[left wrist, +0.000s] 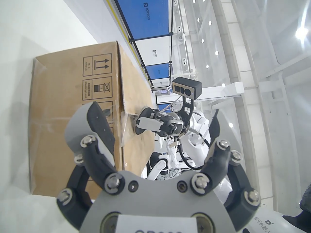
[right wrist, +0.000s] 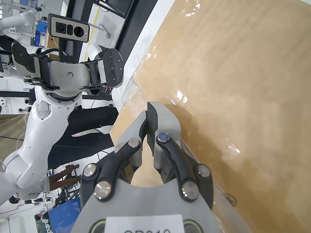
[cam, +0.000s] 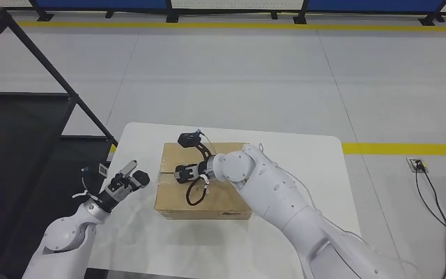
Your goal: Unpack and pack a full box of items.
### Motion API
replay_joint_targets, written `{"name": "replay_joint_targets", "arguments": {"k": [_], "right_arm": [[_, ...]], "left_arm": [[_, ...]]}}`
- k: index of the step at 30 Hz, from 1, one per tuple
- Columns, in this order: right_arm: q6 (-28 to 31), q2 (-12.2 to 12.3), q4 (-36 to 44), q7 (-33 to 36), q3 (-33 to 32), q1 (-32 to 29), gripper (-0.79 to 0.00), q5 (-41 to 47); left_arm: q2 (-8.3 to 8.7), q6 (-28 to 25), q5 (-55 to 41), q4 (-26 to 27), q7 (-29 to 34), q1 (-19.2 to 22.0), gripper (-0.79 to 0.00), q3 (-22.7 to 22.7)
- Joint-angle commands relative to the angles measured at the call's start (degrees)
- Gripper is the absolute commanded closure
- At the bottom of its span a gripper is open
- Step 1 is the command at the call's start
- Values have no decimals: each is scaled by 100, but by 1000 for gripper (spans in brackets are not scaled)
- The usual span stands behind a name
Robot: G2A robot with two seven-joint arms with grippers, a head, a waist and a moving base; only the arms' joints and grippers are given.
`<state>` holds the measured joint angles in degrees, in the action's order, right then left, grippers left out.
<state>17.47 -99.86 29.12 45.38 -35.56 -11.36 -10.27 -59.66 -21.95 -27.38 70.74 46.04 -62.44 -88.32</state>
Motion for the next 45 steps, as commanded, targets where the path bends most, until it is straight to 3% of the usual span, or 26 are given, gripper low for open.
{"name": "replay_joint_targets", "arguments": {"k": [1, 12, 20, 29, 45], "right_arm": [[-82, 28, 48, -16, -34, -11, 0, -80], [-398, 285, 740, 214, -310, -251, 0, -487], [-870, 466, 1390, 702, -483, -461, 0, -822], [-1555, 656, 1859, 811, -761, -696, 0, -1243], [-1891, 1062, 2672, 997, -1549, -1341, 0, -1630]], "left_arm": [[-3, 0, -15, -48, 13, 34, -785, 14], [-13, -11, -88, -268, 89, 206, -785, 64], [-20, -1, -134, -335, 124, 273, -785, 93], [-20, 2, -162, -382, 125, 297, -785, 90], [-25, 38, -136, -339, 110, 312, -785, 130]]}}
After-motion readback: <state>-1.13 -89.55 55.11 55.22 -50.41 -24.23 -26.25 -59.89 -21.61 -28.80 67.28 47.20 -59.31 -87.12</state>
